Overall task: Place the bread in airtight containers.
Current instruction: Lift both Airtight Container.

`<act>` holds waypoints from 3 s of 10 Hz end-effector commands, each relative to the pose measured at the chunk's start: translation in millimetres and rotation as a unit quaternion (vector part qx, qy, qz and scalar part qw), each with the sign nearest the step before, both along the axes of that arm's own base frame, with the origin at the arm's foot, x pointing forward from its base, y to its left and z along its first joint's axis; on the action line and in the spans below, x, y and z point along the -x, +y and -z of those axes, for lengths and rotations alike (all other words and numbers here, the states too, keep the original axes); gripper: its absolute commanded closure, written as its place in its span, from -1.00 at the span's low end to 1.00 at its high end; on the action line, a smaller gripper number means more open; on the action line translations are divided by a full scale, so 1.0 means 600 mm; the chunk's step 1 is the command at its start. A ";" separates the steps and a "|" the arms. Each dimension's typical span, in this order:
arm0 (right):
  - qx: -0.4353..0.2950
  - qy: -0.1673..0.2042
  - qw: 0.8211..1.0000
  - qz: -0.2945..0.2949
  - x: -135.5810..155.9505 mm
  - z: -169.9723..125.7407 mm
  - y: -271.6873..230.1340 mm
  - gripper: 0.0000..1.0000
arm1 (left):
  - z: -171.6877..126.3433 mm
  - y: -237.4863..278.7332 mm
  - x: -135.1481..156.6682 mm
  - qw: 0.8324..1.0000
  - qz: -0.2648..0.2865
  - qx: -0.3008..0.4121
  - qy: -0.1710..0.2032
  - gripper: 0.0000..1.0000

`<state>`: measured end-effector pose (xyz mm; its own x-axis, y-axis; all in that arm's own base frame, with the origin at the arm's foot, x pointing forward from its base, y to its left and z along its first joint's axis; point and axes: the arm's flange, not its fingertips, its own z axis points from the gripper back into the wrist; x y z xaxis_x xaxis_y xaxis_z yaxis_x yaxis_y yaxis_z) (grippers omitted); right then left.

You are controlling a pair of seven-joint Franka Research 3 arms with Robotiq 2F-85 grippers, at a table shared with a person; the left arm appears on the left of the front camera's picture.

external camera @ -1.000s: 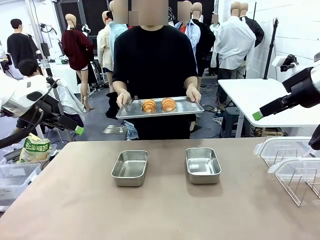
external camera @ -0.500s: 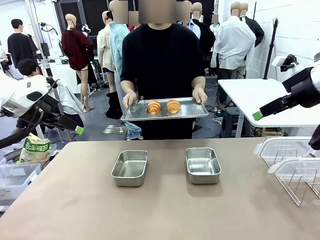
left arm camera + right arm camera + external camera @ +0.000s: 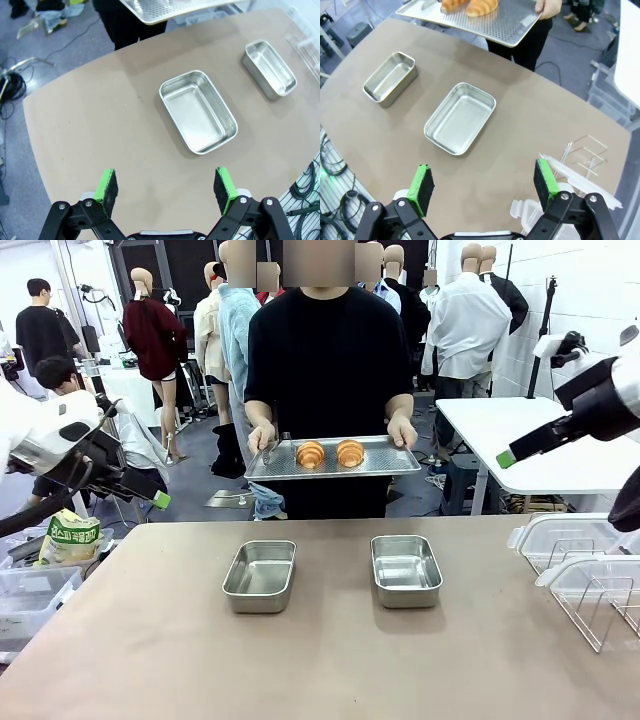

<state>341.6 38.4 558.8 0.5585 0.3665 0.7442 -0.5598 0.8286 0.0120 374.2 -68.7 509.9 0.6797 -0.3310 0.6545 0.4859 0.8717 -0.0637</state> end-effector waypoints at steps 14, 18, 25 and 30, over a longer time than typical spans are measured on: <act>0.183 0.285 0.928 0.153 -0.236 0.372 0.226 -1.00 | 0.216 -0.138 -0.247 0.938 -0.244 -0.004 0.248 -1.00; 0.162 0.278 0.930 0.176 -0.252 0.393 0.224 -1.00 | 0.213 -0.183 -0.247 0.939 -0.215 -0.079 0.256 -1.00; 0.153 0.282 0.925 0.202 -0.315 0.394 0.207 -1.00 | 0.249 -0.215 -0.250 0.937 -0.201 -0.104 0.268 -1.00; 0.152 0.282 0.925 0.203 -0.331 0.407 0.203 -1.00 | 0.283 -0.239 -0.265 0.932 -0.189 -0.102 0.292 -1.00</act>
